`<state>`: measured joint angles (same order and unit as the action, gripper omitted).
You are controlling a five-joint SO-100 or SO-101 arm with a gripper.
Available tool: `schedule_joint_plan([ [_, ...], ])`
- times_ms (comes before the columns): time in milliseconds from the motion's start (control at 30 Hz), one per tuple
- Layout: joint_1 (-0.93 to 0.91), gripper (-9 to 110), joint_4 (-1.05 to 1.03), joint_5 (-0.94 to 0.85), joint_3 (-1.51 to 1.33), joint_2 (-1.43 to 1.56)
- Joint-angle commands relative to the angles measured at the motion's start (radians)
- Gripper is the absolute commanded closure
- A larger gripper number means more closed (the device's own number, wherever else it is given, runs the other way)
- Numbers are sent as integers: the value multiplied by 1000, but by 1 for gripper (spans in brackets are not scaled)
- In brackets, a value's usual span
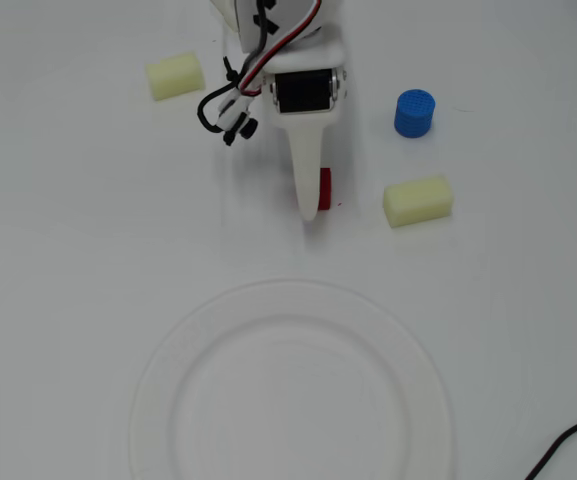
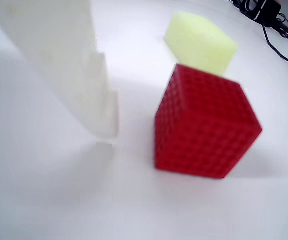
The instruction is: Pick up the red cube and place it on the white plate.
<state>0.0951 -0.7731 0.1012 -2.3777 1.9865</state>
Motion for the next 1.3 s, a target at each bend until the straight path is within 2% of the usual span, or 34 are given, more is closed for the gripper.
schedule_joint_plan([
  [0, -6, 71, 23, -8, 40, -37],
  [133, -2, 77, 48, -28, 40, -69],
  [400, 2, 102, 83, -46, 37, -97],
  [600, -29, 102, 129, -28, 9, -9],
  [800, -64, 102, 380, -58, -236, 457],
  [967, -74, 102, 426, -32, -265, 696],
  [1100, -109, 102, 541, -23, -255, 686],
  [1267, -153, 102, 686, -48, -137, 416],
])
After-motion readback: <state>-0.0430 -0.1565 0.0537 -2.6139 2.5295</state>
